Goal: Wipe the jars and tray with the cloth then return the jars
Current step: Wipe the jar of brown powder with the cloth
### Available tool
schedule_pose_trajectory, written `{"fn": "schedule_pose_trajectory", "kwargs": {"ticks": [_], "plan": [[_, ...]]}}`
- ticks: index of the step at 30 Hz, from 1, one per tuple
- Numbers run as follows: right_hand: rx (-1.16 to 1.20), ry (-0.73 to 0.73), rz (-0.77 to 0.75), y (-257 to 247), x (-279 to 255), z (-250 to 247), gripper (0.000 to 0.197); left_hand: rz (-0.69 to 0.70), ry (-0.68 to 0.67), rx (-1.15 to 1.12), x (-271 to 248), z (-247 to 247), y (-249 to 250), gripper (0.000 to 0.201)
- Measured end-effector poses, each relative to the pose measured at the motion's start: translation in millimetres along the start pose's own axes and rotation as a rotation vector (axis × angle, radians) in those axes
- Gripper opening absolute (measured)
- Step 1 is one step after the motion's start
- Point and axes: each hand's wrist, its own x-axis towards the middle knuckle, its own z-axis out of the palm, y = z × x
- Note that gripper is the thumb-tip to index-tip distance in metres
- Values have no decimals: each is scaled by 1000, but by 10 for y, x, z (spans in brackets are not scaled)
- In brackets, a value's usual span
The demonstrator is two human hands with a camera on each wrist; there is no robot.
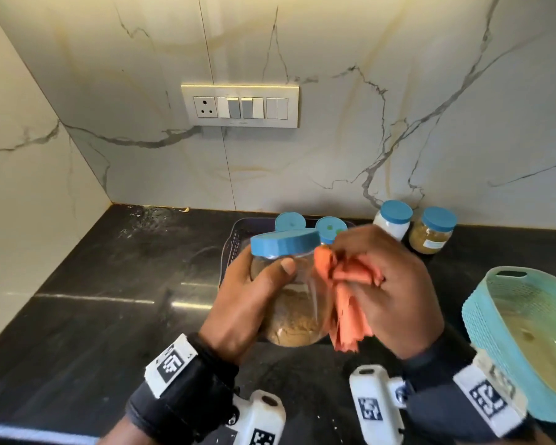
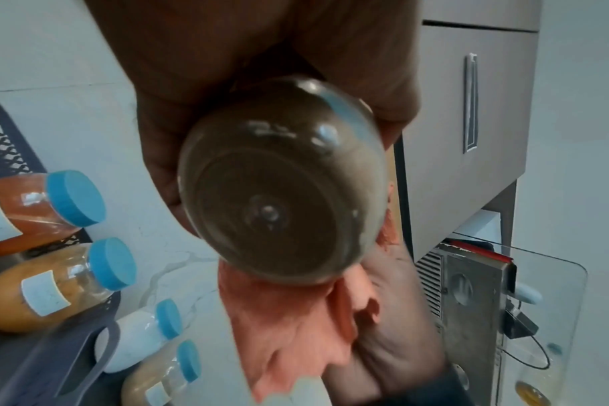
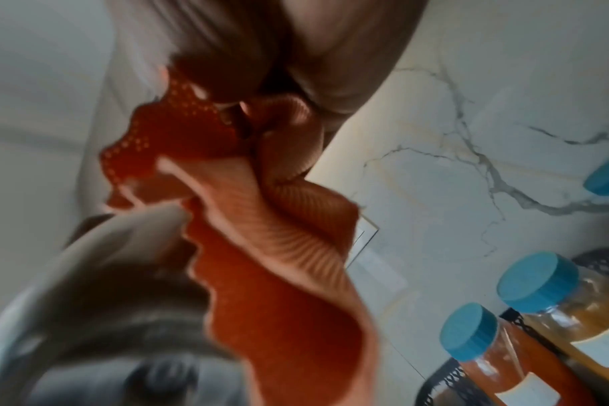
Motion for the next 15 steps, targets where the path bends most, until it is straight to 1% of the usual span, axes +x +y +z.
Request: {"fn": "schedule_pose_trajectory", "kwargs": {"ticks": [3,7,10,12,15], "plan": [[48,21,40,-10,67,-40,15,14,35,-39,8,61,35,73],[6,-26,4,-80,-312,87,8,-9,67,-119,56,10,139,70],[-81,-8,-22,-58,-406,110,11,13,34,-106,47,28,156,69],[-168,11,-48,-63,-383,95,13,12,23,-102,37,56,139,73],[-296,-22,-117,-148,-373,155,15,-5,53,-63,43,84,85,64]]}}
